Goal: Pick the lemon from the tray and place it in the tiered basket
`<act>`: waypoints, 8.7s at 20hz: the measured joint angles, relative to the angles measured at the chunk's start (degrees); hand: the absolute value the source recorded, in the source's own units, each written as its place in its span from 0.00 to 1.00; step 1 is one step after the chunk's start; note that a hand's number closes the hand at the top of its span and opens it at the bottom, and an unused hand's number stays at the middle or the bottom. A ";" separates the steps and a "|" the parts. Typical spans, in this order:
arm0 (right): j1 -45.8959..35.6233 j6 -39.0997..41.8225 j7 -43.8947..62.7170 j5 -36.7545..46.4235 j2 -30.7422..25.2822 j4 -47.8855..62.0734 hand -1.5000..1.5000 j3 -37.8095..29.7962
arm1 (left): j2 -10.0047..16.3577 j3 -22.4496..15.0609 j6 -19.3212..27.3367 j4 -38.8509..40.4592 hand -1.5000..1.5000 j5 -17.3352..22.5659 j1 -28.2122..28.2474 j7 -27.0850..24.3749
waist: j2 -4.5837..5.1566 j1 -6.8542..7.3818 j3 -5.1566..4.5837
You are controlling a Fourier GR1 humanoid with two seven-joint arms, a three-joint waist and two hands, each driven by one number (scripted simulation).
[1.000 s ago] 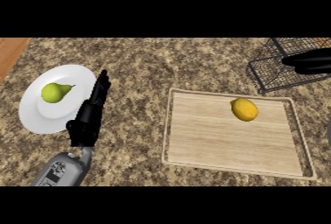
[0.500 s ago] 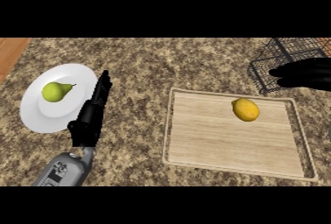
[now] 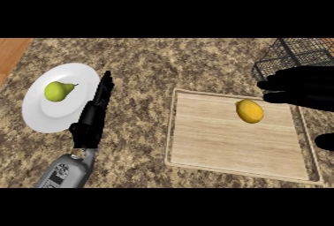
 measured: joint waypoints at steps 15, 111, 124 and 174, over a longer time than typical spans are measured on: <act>5.18 -19.37 -19.33 21.08 -6.80 5.67 0.00 11.56 | 0.62 0.75 -1.14 -1.32 0.50 -0.20 0.80 0.98 | -0.03 0.07 -0.08; 9.90 -36.95 14.39 40.42 -2.33 7.75 1.00 -1.12 | -6.40 11.31 -7.52 -3.50 0.50 -9.80 6.68 3.60 | -2.27 -5.67 -0.61; -7.01 -25.87 26.14 27.26 0.35 14.09 1.00 -12.69 | -7.91 10.57 -8.90 -4.64 0.50 -11.29 6.22 4.00 | -1.60 -3.19 -0.54; -10.65 -48.11 -3.10 19.04 -23.88 85.70 0.00 -42.88 | -10.56 13.61 -10.86 -3.62 0.50 -13.54 5.89 3.58 | -1.22 -4.02 -0.29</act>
